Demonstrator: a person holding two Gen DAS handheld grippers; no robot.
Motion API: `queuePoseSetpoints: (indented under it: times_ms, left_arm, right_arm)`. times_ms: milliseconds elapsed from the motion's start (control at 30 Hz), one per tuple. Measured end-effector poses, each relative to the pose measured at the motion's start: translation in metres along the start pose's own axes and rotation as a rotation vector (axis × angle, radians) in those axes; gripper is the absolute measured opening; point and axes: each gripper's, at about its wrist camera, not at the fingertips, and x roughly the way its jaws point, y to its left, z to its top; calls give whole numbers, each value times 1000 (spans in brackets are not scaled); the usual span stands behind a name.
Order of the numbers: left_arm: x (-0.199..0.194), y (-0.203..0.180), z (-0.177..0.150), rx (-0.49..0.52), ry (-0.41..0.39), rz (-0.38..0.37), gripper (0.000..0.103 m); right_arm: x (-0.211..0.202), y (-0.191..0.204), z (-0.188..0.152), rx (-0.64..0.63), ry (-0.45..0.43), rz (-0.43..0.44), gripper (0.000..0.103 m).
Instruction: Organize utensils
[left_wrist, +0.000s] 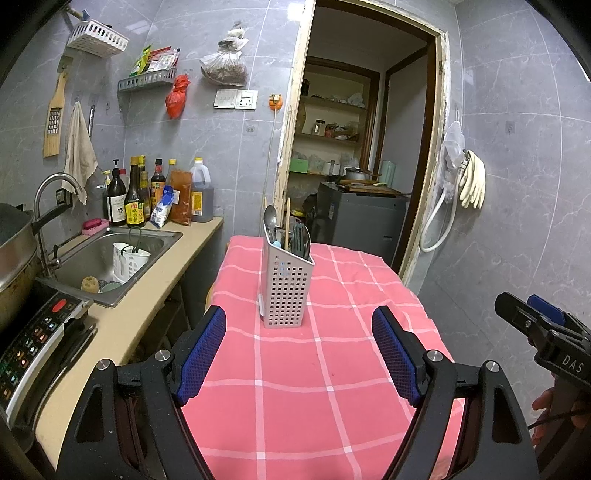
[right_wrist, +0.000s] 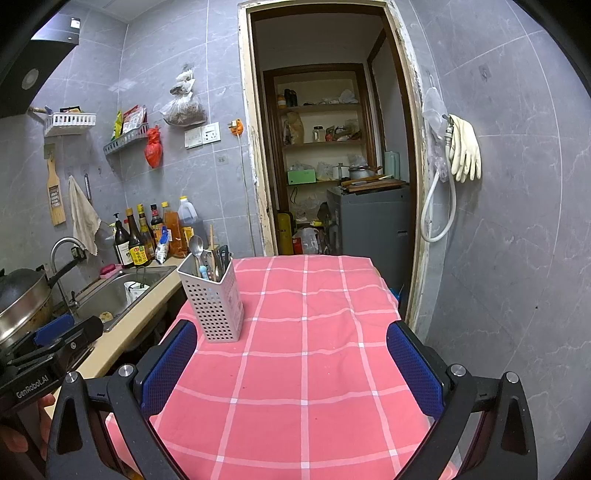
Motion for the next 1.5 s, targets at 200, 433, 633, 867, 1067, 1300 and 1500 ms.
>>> queuePoseSetpoints:
  times_ms: [200,433,633,867,1067,1300,1500]
  left_arm:
    - [2,1,2,2,0,0,76]
    - [2,1,2,2,2,0,76]
    - [3,2,1,6,5,1,76]
    - [3,1,1,8,8,3,76]
    - [4,3,1,19,19,11,76]
    - [6,4,0,39,27,28,76]
    - [13,5,3,50,41,28,76]
  right_arm:
    - [0,0,0,2,2,1,103]
    - [0,0,0,3,2,1,103]
    - [0,-2,1,6,3,1,103]
    - [1,-2,0,6,5,2,103]
    - [1,-3,1,7,7,2,103]
    - [0,0,-1,10,13,4,103]
    - [1,5,-5,12,25,7,103]
